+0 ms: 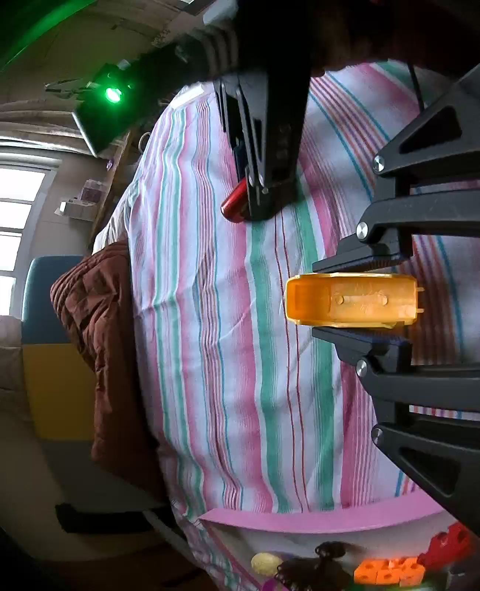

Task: Organize rigid objects
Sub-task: 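Carry the orange hollow piece into the tray and open the left gripper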

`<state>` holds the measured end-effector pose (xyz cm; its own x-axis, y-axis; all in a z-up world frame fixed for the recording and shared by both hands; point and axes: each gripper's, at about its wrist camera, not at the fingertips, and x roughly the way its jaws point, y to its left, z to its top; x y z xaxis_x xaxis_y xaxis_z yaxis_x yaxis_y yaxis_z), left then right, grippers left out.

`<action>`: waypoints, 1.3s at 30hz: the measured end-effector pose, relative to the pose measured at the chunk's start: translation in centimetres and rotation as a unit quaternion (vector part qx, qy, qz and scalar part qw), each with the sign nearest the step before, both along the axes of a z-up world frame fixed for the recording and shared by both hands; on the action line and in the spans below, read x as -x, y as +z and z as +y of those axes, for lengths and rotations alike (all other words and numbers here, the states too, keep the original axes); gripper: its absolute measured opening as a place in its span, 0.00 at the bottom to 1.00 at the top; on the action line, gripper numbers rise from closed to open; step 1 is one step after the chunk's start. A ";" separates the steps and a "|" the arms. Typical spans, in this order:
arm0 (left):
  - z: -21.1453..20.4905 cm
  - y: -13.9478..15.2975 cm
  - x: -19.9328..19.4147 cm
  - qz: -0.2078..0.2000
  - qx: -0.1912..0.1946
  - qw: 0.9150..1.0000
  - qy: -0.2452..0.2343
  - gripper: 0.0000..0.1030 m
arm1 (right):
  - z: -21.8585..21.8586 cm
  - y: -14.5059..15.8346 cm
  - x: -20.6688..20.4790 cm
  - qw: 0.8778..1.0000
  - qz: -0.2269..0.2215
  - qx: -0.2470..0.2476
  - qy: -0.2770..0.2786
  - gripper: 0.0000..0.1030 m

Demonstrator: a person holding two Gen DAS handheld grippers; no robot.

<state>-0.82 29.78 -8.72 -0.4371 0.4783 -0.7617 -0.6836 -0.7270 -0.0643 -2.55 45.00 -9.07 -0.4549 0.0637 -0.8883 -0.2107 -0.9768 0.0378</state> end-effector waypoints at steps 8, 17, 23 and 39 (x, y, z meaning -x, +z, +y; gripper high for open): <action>-1.7 3.8 -1.0 0.024 -0.026 0.999 0.003 0.25 | -0.7 0.0 -0.2 1.000 0.008 -0.026 0.016 0.26; -4.4 7.1 -1.3 0.044 -0.036 0.998 0.022 0.25 | -0.9 0.0 -0.3 0.999 0.011 -0.031 0.020 0.26; -6.7 7.7 -0.8 0.043 -0.038 0.997 0.045 0.25 | -0.9 0.1 -0.4 0.999 0.011 -0.032 0.021 0.26; -22.8 9.4 3.1 -0.007 -0.096 0.978 0.183 0.25 | -1.2 0.0 -0.4 0.998 0.011 -0.049 0.027 0.26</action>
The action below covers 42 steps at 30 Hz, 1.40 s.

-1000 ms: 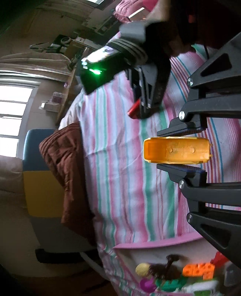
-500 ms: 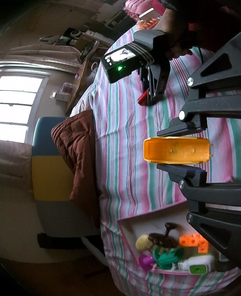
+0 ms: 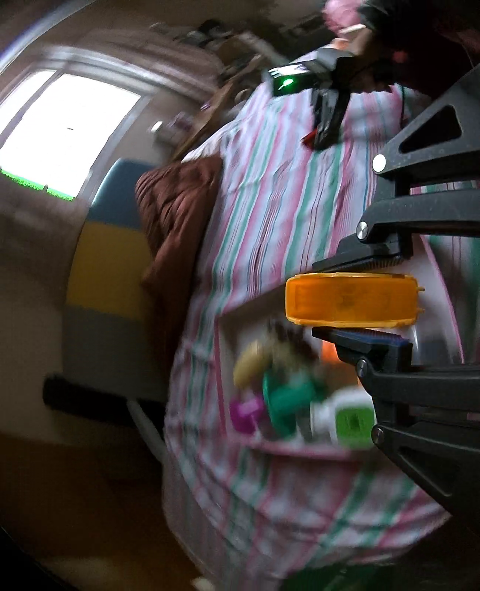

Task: Organize rigid objects
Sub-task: 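Carry the orange hollow piece into the tray and open the left gripper, then move the left gripper back from the tray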

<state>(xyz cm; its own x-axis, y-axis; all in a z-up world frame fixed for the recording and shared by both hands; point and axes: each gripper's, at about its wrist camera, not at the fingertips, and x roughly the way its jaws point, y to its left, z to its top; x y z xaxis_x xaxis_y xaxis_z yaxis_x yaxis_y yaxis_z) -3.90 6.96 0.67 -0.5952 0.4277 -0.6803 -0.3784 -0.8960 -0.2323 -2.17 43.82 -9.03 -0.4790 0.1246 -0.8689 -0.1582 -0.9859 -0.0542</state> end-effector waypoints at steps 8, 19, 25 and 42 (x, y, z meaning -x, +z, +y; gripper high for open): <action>-2.5 -0.5 3.1 -0.062 -0.066 0.995 0.029 0.25 | 0.0 0.0 0.0 1.000 -0.003 -0.006 0.001 0.26; 2.6 -4.4 5.9 -0.143 -0.097 0.985 0.017 0.25 | 0.0 -0.2 -0.1 1.000 -0.004 -0.009 0.002 0.26; 3.2 -6.5 6.6 -0.160 -0.063 0.985 0.031 0.27 | -0.1 -0.1 -0.1 1.000 -0.004 -0.011 0.004 0.26; 2.2 -2.5 2.6 -0.031 0.049 0.998 0.037 0.31 | -0.1 -0.1 -0.4 1.000 -0.005 -0.017 0.006 0.26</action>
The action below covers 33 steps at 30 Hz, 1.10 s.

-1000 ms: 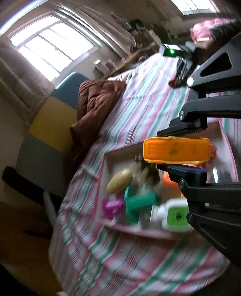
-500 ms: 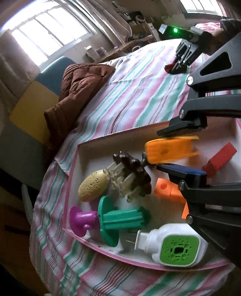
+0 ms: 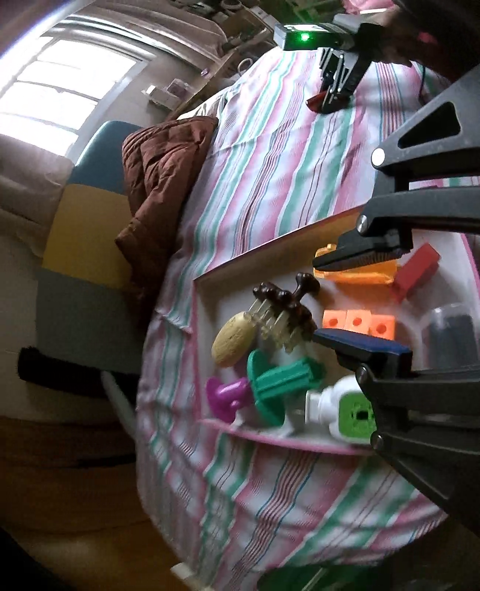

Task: Organize rigid objects
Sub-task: 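Move the left gripper back from the tray, then carry the red lipstick into the tray and open the right gripper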

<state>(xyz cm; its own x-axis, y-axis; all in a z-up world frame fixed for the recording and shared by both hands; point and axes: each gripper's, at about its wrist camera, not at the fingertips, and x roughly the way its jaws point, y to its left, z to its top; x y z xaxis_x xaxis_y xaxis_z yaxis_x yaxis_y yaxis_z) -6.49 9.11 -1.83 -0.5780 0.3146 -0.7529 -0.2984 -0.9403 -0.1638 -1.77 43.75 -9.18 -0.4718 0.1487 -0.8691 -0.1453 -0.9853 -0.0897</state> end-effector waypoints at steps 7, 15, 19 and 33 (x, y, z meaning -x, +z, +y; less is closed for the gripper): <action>-1.9 1.3 -1.5 0.031 0.011 0.999 0.015 0.31 | 0.0 0.2 0.0 1.000 0.003 0.003 -0.005 0.26; -4.1 2.0 -2.4 0.055 0.029 0.997 0.047 0.39 | 0.2 0.3 0.0 1.000 -0.001 0.017 -0.023 0.26; -5.0 2.2 -2.7 0.063 0.032 0.996 0.059 0.40 | 0.1 0.5 0.3 0.999 -0.012 0.018 -0.044 0.26; -7.3 1.4 -3.1 0.056 0.035 0.994 0.085 0.40 | -4.4 1.3 0.1 0.996 -0.007 0.079 -0.047 0.25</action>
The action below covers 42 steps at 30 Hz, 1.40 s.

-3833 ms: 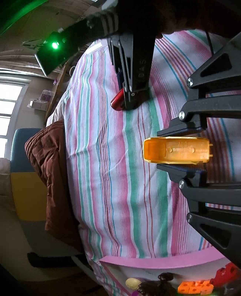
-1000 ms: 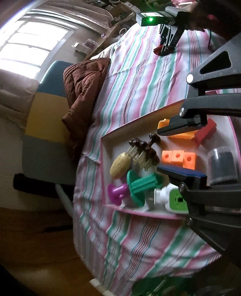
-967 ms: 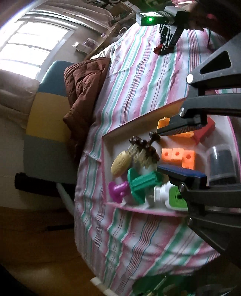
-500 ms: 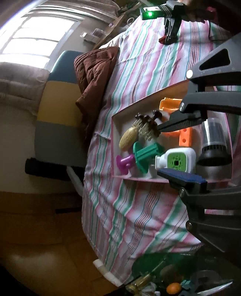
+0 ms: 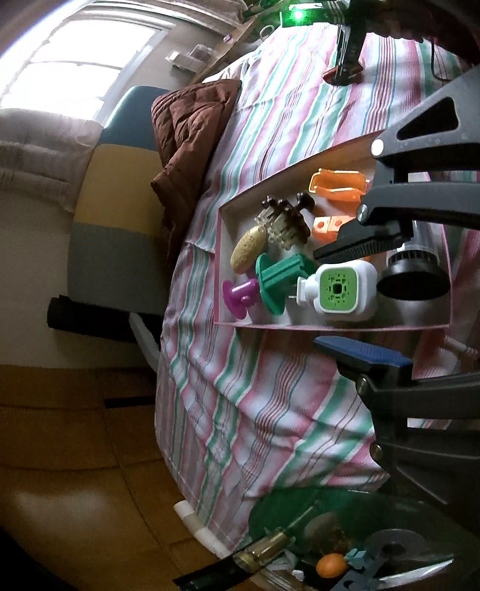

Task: Organize rigid objects
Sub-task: 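Carry the red lipstick into the tray and open the right gripper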

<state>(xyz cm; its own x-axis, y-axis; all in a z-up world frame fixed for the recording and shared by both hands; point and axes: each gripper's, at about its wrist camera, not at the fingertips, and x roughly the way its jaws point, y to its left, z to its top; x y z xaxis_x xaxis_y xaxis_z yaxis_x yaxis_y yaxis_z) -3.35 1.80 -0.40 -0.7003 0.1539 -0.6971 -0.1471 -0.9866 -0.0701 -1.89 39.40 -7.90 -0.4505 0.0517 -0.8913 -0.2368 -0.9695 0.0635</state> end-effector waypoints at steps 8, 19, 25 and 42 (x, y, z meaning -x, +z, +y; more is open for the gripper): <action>-2.1 0.4 -0.8 0.025 0.009 0.999 0.034 0.40 | -6.5 3.9 1.7 0.996 0.060 0.039 0.057 0.25; -4.0 1.1 -1.4 0.028 0.008 0.997 0.066 0.43 | -20.6 7.1 6.1 0.970 0.111 0.073 0.203 0.25; -4.3 1.5 -1.2 0.023 -0.015 0.997 0.069 0.64 | -23.8 4.0 7.6 0.968 0.068 0.060 0.232 0.26; -2.7 2.8 -3.1 0.053 0.014 0.995 0.077 0.64 | -23.0 7.6 1.2 0.970 0.177 -0.029 0.161 0.77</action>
